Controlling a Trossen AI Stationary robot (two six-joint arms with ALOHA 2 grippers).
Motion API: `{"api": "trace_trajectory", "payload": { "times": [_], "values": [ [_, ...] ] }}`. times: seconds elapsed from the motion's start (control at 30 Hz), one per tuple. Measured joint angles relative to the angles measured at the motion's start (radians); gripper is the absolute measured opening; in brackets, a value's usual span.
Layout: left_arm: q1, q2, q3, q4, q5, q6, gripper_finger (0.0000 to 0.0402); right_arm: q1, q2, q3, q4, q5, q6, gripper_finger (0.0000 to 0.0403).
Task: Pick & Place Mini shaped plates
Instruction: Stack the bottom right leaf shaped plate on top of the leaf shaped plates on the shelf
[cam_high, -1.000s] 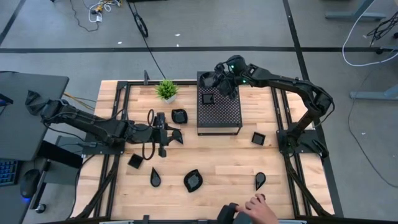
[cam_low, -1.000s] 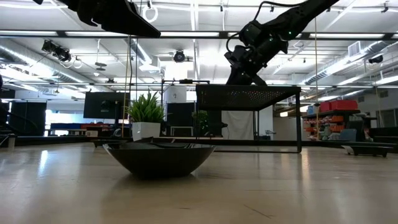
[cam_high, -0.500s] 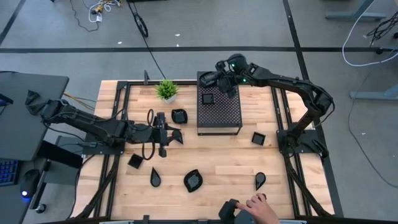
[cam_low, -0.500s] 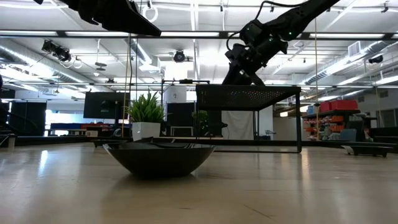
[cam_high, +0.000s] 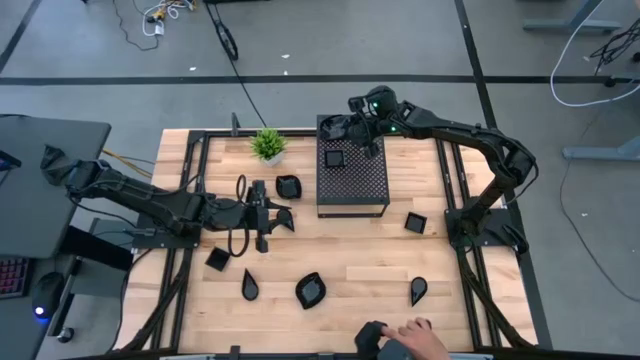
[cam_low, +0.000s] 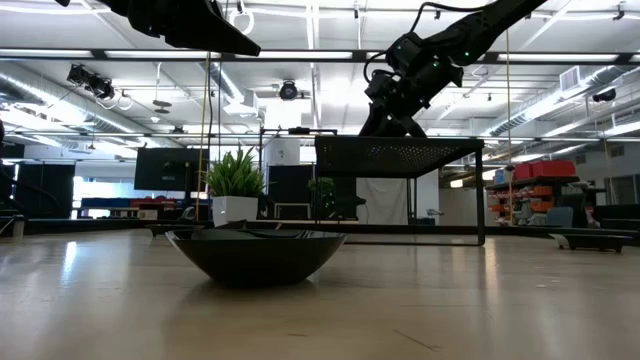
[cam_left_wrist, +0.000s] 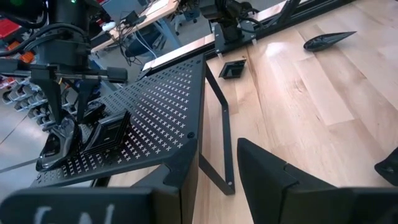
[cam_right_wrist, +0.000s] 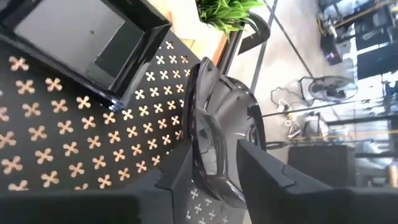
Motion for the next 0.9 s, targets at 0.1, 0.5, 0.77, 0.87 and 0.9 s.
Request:
{"api": "trace_trajectory", "payload": {
  "times": [0.1, 0.5, 0.77, 0.87, 0.9],
  "values": [
    [0.000, 0.000, 0.000, 0.000, 0.000, -0.002, 0.0117, 0.000, -0.002, 0.000, -0.007, -0.001, 0.047, 0.0146],
    [0.000, 0.000, 0.000, 0.002, 0.001, -0.026, 0.0117, 0.008, -0.081, 0.000, -0.053, -0.054, 0.228, 0.0177],
    [0.000, 0.000, 0.000, 0.002, 0.001, -0.026, 0.0117, -0.011, -0.077, 0.000, -0.061, -0.040, 0.427, 0.0011],
    [0.000, 0.000, 0.000, 0.002, 0.001, -0.026, 0.0117, -0.016, -0.069, 0.000, -0.050, -0.016, 0.460, 0.0020],
    [0.000, 0.000, 0.000, 0.002, 0.001, -0.026, 0.0117, -0.019, -0.062, 0.000, -0.051, -0.016, 0.467, 0.0021]
  ]
}}
